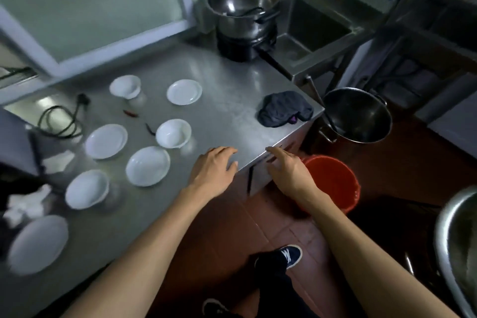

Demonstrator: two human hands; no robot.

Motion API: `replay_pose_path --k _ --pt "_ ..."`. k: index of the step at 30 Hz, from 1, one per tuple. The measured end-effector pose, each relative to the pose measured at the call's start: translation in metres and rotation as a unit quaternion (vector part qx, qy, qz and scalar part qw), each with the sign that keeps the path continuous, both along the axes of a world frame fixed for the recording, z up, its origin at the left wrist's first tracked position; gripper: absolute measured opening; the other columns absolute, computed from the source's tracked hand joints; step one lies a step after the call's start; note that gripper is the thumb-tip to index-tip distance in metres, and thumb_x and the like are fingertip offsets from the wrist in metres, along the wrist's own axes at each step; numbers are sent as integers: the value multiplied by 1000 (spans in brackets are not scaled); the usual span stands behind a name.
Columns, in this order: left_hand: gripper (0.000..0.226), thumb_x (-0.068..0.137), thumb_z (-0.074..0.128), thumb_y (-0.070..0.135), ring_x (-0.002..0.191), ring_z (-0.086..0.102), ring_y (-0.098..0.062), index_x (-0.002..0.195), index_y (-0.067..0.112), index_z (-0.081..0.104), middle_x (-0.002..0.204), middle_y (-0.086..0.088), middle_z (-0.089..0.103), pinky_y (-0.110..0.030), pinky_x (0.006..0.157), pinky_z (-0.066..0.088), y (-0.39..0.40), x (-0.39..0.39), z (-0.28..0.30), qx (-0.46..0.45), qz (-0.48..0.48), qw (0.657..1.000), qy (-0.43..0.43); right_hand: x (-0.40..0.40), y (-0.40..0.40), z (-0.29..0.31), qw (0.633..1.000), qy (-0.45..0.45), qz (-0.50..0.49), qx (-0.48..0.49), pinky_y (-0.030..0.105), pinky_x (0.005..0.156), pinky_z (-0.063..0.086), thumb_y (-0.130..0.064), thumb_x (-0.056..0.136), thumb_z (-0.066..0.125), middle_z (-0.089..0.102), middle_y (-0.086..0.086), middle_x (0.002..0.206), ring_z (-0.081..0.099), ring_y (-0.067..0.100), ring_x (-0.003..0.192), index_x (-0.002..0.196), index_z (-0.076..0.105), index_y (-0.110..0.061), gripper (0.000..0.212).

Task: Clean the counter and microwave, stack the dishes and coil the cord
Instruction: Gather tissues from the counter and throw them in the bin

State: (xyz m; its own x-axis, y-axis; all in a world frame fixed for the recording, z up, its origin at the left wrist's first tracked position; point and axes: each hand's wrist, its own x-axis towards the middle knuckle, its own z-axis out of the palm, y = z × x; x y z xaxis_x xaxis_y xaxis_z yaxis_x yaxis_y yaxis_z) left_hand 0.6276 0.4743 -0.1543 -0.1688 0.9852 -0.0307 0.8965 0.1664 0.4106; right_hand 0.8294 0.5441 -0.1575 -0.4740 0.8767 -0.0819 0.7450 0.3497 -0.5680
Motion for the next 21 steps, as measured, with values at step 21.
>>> replay_pose_path --k 21 --pt "31 97 54 29 109 62 -24 127 23 62 124 0 66 -40 85 53 -264 -155 50 69 311 948 -23 -224 -166 43 958 42 282 20 39 98 45 -23 94 64 61 10 136 56 32 123 137 56 -13 45"
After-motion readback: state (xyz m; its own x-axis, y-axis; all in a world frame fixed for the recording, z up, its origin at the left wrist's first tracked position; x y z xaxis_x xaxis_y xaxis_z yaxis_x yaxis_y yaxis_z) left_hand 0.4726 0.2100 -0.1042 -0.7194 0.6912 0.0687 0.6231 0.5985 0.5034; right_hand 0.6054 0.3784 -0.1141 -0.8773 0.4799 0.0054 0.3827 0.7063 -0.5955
